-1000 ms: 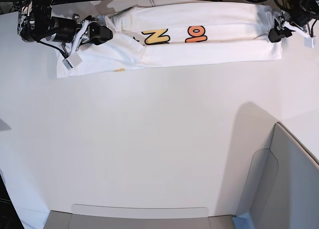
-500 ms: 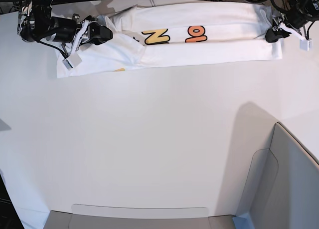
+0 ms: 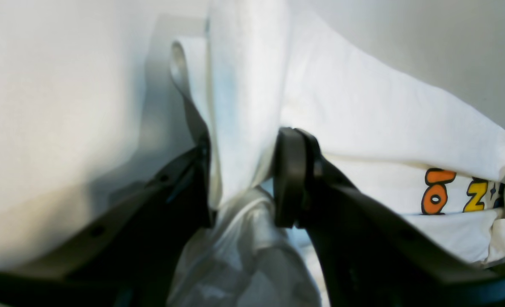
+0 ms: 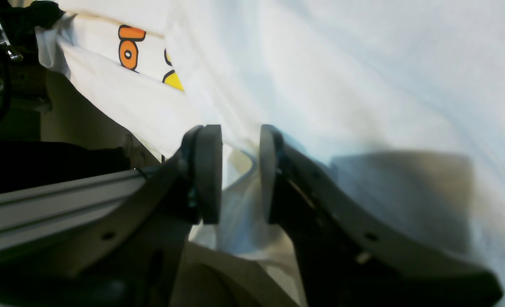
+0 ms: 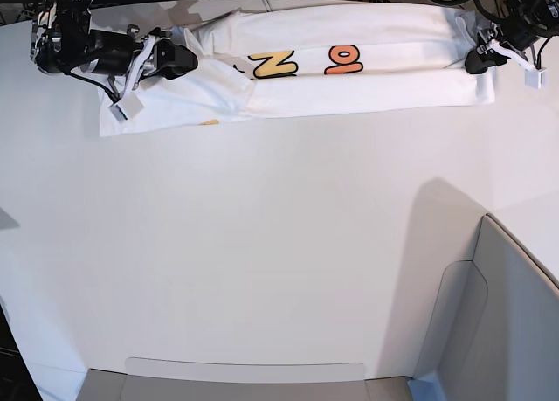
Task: Layout the t-shirt on the table in an organized manner, then fold the t-shirt properly
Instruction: 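Grasp the strip end with the left gripper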
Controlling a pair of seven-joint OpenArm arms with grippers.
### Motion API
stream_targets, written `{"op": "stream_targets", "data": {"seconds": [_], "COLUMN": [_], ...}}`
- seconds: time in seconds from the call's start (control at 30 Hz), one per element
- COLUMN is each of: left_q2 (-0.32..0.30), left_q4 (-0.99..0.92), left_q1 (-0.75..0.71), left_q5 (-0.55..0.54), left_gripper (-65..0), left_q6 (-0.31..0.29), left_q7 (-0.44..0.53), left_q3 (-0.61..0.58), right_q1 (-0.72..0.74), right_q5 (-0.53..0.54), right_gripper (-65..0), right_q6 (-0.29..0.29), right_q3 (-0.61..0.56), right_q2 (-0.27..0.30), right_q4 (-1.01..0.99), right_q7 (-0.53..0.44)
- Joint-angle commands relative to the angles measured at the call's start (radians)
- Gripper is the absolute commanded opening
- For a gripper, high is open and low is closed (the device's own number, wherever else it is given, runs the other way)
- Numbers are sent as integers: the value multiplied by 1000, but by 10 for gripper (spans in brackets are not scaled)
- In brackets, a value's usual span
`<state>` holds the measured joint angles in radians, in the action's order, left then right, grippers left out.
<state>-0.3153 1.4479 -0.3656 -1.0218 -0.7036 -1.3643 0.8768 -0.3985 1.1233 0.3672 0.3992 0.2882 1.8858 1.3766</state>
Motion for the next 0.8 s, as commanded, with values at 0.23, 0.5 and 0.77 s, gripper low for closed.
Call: {"op": "stream_targets", "data": {"seconds": [0.23,0.5,0.77], "left_q2": [-6,-6,-6], "left_q4": [3,3,6], "left_q1": [-8,-13,-10], "left_q5": [27,27,24], "left_gripper": [-570,-650,-650], "left_q6": [5,5,5], "left_q7": [-32,-32,-32], "left_q3": [-5,-77,-74], "right_q1": [5,5,3], "right_q5": [21,22,22], "right_gripper": [-490,-490,-490], "right_q6": [3,3,3], "right_q3": [7,7,7], "right_q2": [9,10,10], "right_q4": [16,16,16], "right_q7": [-10,-10,-10]}}
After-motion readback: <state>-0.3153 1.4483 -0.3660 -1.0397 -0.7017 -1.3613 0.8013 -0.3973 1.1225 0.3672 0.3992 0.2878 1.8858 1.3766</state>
